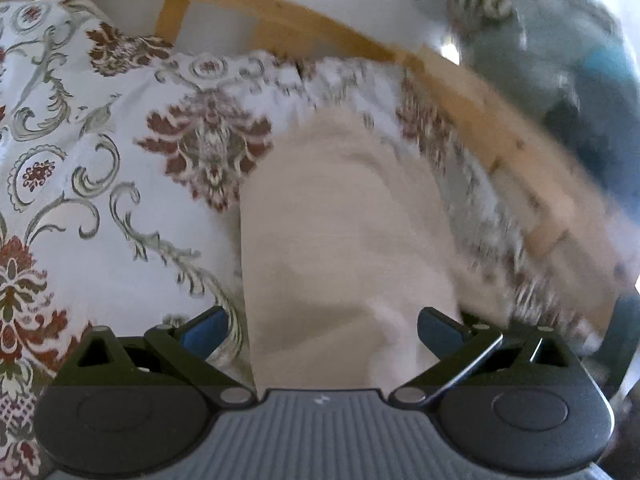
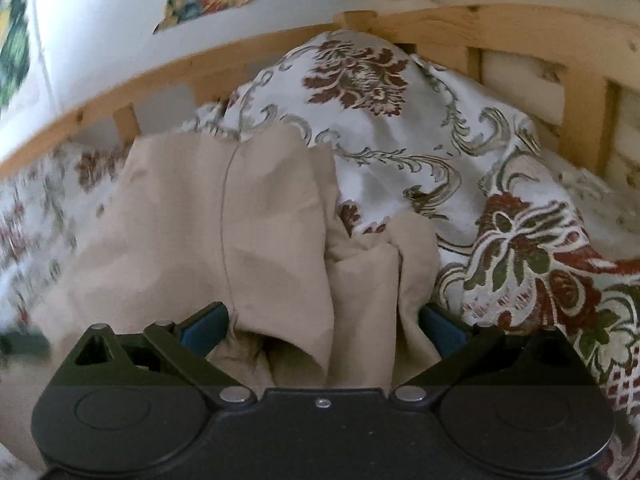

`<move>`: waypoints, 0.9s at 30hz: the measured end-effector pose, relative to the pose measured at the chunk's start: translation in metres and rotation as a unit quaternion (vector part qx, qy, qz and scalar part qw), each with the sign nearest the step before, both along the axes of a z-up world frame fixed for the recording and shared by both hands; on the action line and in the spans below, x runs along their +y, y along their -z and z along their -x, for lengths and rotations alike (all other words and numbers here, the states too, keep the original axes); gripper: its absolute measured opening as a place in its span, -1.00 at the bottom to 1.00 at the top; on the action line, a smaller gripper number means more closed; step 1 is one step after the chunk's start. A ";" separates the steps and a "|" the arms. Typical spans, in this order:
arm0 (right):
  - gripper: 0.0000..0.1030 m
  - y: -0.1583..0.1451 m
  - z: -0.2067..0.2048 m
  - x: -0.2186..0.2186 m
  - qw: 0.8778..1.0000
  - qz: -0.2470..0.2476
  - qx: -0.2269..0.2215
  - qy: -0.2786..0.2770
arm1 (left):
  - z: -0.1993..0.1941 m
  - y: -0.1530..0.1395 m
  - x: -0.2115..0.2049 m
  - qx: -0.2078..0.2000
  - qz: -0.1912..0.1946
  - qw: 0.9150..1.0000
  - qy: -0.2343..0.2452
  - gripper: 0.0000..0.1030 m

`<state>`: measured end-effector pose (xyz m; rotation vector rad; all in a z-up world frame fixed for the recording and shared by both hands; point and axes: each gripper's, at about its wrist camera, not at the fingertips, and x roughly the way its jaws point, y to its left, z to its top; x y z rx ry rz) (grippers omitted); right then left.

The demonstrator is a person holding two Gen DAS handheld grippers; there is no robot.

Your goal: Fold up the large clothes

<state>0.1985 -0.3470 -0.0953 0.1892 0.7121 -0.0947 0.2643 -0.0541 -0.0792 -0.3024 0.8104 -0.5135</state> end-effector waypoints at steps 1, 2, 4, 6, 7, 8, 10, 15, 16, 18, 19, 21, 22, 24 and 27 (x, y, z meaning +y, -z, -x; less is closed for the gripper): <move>0.95 0.001 0.000 0.003 1.000 0.012 0.002 -0.003 | -0.006 -0.001 0.003 0.004 0.006 1.000 -0.001 0.99; 0.94 0.002 -0.001 0.005 1.000 0.018 0.003 -0.004 | -0.012 -0.001 0.004 0.009 0.005 1.000 -0.002 0.99; 0.92 0.002 -0.001 0.006 1.000 0.014 0.003 -0.001 | -0.027 0.004 0.007 0.024 0.005 1.000 0.002 0.98; 0.91 0.002 0.000 0.004 1.000 0.007 0.002 0.001 | -0.042 0.012 0.011 0.052 0.017 0.998 0.002 0.98; 0.91 0.003 0.000 0.004 1.000 0.004 0.001 0.002 | -0.049 0.017 0.013 0.071 0.028 0.997 0.004 0.95; 0.90 0.003 0.000 0.003 1.000 0.000 0.000 0.003 | -0.058 0.025 0.015 0.096 0.043 0.994 0.004 0.93; 0.90 0.004 0.001 0.003 1.000 -0.006 -0.002 0.007 | -0.068 0.040 0.018 0.135 0.071 0.988 0.000 0.92; 0.91 0.005 0.002 0.006 1.000 -0.018 -0.007 0.024 | -0.080 0.050 0.009 0.169 0.112 0.979 0.010 0.64; 0.91 0.006 0.002 0.007 0.999 -0.017 -0.008 0.026 | -0.080 0.046 0.005 0.166 0.100 0.981 0.010 0.62; 0.88 0.006 0.002 0.009 0.999 -0.016 -0.010 0.031 | -0.078 0.039 -0.002 0.156 0.073 0.985 0.014 0.52; 0.79 0.006 0.002 0.009 0.999 -0.016 -0.010 0.033 | -0.075 0.035 -0.005 0.150 0.062 0.987 0.013 0.41; 0.61 0.005 0.005 0.009 0.999 -0.020 -0.011 0.035 | -0.069 0.024 -0.009 0.134 0.042 0.990 0.009 0.26; 0.49 0.004 0.006 0.009 0.999 -0.024 -0.012 0.036 | -0.064 0.019 -0.013 0.122 0.030 0.992 0.009 0.17; 0.33 0.004 0.008 0.009 0.999 -0.025 -0.014 0.039 | -0.054 0.007 -0.021 0.089 0.000 0.996 0.013 0.05; -0.12 0.000 0.013 0.010 0.998 -0.031 -0.029 0.043 | -0.037 -0.014 -0.035 0.034 -0.045 0.998 0.026 -0.10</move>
